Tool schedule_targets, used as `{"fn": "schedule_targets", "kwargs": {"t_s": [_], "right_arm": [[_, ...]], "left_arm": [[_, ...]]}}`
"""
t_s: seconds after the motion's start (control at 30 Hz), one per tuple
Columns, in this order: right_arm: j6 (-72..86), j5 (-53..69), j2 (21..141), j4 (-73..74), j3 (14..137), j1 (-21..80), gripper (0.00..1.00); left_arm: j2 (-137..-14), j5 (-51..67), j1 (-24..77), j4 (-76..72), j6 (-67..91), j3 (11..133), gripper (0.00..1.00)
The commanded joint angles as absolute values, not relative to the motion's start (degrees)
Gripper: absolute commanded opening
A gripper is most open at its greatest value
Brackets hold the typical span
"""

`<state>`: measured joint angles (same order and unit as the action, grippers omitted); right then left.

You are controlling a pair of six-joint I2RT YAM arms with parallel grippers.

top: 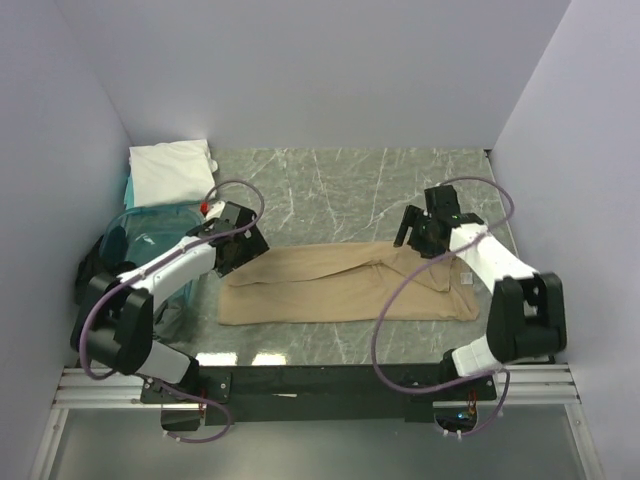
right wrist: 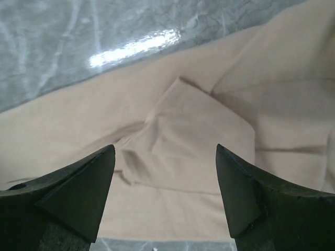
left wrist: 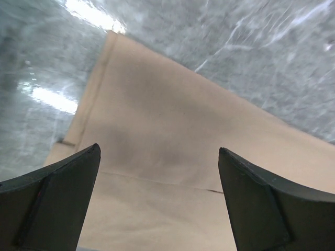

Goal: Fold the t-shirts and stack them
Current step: Fold the tshirt

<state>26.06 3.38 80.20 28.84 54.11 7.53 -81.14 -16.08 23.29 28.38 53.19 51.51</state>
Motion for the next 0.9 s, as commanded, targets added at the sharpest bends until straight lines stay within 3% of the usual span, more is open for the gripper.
{"fn": "schedule_targets", "kwargs": {"t_s": [0.0, 0.17, 0.4, 0.67, 0.87], "right_arm": [[23.8, 3.0, 86.2, 27.2, 59.0, 7.6, 0.84], [24.3, 5.4, 92.3, 26.6, 58.9, 7.6, 0.84], [25.5, 10.5, 87.7, 25.9, 47.9, 8.1, 0.84], [25.6, 18.0, 63.2, 32.1, 34.7, 11.3, 0.84], [27.1, 8.1, 55.1, 33.3, 40.5, 11.3, 0.87]], "left_arm": [[-83.8, -13.5, 23.5, 25.1, 52.1, 52.0, 0.99], [-86.8, -13.5, 23.5, 24.4, 52.5, 50.5, 0.99], [-89.1, -14.8, 23.5, 24.8, 53.0, 49.5, 0.99], [-88.7, -17.6, 23.5, 25.9, 53.5, 49.5, 0.99], [-89.8, -16.9, 23.5, 25.7, 52.9, 49.8, 1.0]]}}
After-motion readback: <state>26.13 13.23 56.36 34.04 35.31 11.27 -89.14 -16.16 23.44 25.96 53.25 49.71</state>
